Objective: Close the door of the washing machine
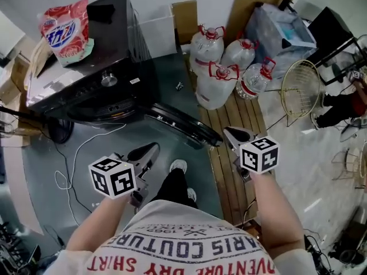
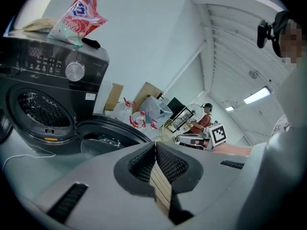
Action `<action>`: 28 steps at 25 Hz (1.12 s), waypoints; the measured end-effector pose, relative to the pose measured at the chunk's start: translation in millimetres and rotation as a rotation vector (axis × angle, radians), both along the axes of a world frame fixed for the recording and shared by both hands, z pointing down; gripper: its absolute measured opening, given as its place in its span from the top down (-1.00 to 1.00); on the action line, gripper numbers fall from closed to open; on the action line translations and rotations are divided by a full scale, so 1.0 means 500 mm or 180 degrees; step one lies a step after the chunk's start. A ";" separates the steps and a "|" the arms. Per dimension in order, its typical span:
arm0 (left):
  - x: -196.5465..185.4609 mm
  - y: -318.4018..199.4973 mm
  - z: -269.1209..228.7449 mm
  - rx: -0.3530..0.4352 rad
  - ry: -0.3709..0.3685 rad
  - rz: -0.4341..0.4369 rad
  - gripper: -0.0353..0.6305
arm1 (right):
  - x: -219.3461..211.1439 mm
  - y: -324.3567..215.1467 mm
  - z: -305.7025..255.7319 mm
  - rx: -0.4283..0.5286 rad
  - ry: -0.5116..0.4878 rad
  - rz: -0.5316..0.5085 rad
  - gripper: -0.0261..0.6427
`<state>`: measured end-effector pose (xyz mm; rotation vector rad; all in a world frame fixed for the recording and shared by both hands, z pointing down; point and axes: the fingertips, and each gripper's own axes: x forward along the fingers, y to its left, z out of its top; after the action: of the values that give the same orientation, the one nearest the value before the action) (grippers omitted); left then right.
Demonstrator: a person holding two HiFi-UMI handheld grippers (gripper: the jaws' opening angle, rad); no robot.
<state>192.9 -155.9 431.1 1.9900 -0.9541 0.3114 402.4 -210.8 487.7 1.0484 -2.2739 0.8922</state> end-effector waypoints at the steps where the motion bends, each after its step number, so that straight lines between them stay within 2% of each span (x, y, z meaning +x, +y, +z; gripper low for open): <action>1: -0.010 -0.008 0.009 -0.0034 -0.0018 -0.0047 0.80 | 0.002 -0.010 0.022 -0.0057 0.0037 0.0005 0.85; 7: -0.034 -0.029 0.059 -0.0169 -0.0221 -0.0014 0.80 | 0.001 -0.038 0.141 -0.0332 0.0205 0.0057 0.85; 11: -0.042 -0.022 0.089 -0.0217 -0.0392 0.0062 0.80 | -0.004 -0.049 0.204 -0.0309 0.0492 -0.0069 0.85; 15: -0.051 -0.001 0.119 -0.0336 -0.0443 0.0032 0.80 | -0.002 -0.048 0.255 -0.0259 0.0759 -0.0203 0.85; 21: -0.068 0.021 0.155 -0.0502 -0.0468 -0.0053 0.80 | -0.002 -0.055 0.266 -0.0246 0.0739 -0.0182 0.85; 28: -0.081 0.045 0.164 -0.0520 -0.0471 -0.0113 0.80 | -0.011 -0.054 0.270 -0.0230 0.0741 -0.0218 0.86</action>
<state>152.5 -133.6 513.0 1.8187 -1.0222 0.5065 396.9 -237.7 622.5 0.9818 -2.0570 0.7752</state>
